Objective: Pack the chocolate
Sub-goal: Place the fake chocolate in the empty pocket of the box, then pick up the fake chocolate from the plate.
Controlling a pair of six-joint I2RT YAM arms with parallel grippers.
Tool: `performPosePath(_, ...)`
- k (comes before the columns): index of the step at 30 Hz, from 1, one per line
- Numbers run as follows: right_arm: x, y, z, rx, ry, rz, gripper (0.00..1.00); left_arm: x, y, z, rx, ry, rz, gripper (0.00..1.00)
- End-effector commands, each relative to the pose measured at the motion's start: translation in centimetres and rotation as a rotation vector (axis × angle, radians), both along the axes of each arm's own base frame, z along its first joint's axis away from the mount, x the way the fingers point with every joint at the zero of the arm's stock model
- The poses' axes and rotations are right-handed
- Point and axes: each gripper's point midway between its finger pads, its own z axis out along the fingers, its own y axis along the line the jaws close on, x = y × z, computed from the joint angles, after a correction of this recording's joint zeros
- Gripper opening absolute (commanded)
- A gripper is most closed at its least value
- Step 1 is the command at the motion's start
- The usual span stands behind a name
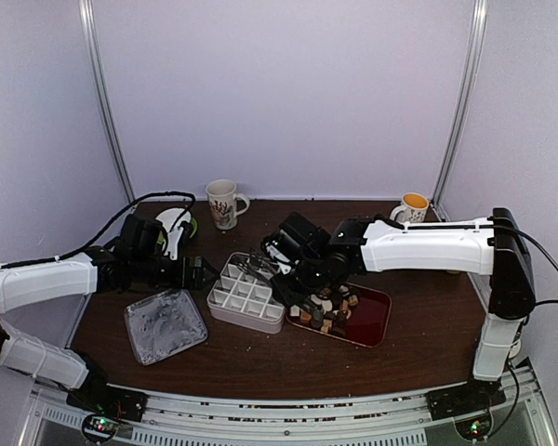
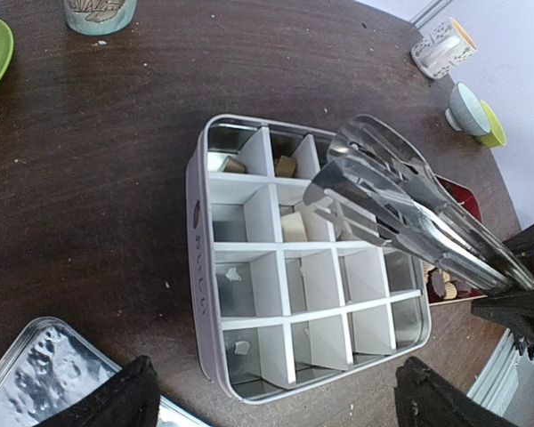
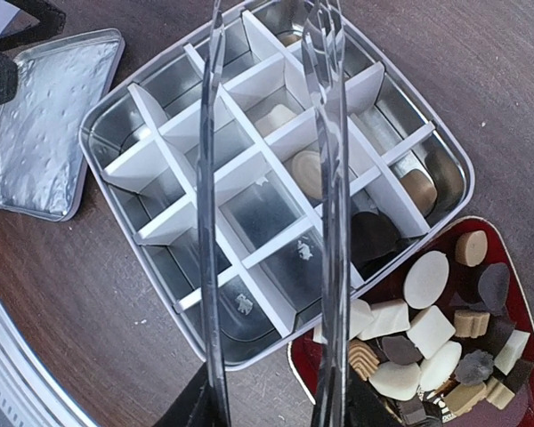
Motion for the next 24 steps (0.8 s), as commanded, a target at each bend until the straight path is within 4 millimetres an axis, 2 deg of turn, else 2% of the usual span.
performPosePath(1,0.6,0.2,2.1,0.018,-0.057,-0.012,0.39,0.1,0.1,0.7,-0.001,-0.037,-0.001,0.95)
performPosePath(8,0.2,-1.8,3.9,0.012,-0.087,-0.030,0.38,0.0,0.1,0.6,-0.001,-0.035,-0.002,0.95)
performPosePath(12,-0.5,-3.8,4.6,-0.004,-0.098,-0.047,0.38,-0.1,0.1,0.5,-0.001,-0.034,-0.003,0.95)
performPosePath(20,-2.8,-9.8,5.0,-0.049,-0.098,-0.109,0.38,0.2,-0.2,0.5,-0.014,-0.038,-0.003,0.95)
performPosePath(24,-4.3,-13.3,3.7,-0.106,-0.072,-0.140,0.38,0.3,-0.4,0.7,-0.020,-0.037,-0.010,0.95)
